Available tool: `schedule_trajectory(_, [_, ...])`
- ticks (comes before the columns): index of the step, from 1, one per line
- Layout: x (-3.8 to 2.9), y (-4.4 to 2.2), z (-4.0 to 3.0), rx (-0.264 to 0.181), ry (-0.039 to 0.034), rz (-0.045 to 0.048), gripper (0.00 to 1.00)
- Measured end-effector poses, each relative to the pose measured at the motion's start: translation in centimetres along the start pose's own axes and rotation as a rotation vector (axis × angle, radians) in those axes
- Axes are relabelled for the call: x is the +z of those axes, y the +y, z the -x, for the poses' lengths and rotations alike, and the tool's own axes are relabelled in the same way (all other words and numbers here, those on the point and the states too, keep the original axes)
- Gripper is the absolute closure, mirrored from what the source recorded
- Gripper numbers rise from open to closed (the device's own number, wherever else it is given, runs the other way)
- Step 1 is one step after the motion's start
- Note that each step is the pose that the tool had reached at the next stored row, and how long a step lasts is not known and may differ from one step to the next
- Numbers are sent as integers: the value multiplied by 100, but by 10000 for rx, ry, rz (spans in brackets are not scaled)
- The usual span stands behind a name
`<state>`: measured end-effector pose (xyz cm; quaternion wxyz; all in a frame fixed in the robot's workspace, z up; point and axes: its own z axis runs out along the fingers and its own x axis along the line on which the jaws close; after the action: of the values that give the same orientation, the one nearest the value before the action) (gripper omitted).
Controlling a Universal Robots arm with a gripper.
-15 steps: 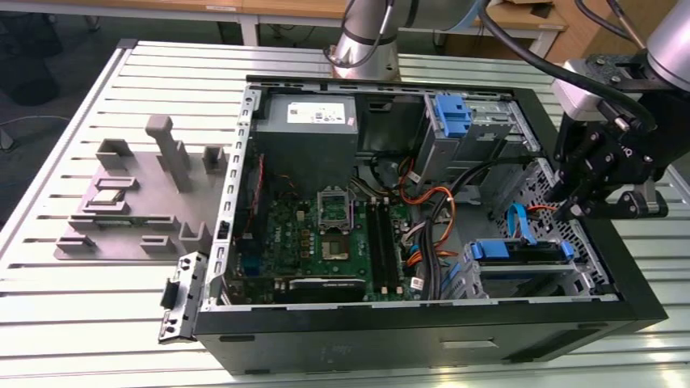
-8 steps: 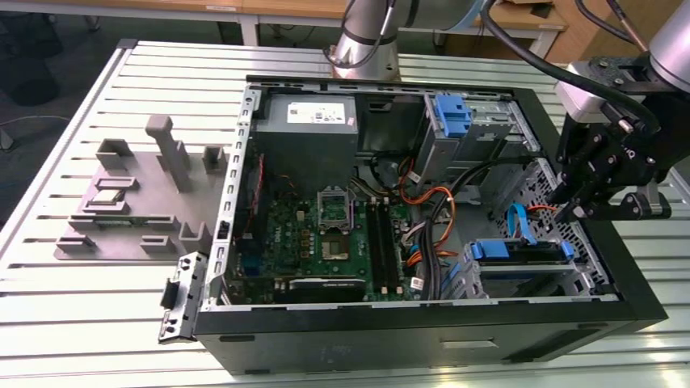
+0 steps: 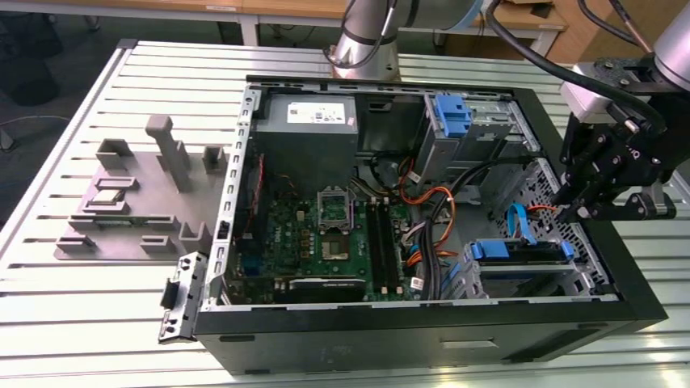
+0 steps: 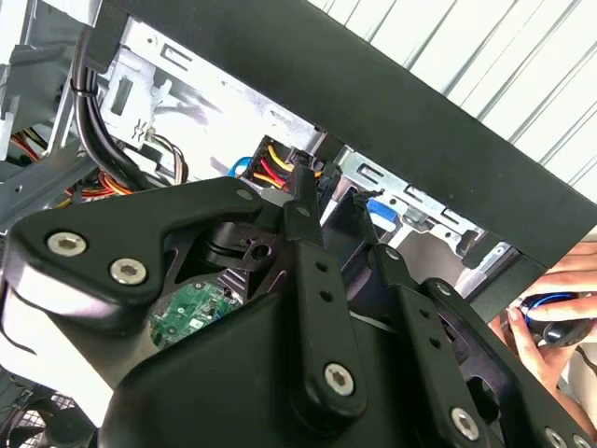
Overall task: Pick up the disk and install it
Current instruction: 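Insert the second disk wire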
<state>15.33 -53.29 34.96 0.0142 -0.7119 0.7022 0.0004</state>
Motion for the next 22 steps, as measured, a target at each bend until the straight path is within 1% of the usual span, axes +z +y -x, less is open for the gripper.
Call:
schedule_trajectory(14, [2,-9,2,0,6,0,69])
schedule_trajectory(16, [2,-9,2,0,6,0,71])
schedule_trajectory(17, [2,-9,2,0,6,1,77])
schedule_trajectory(18, [1,-9,2,0,9,1,77])
schedule_trajectory(19, [1,-9,2,1,7,1,83])
schedule_trajectory(22, [2,-9,2,0,6,1,83])
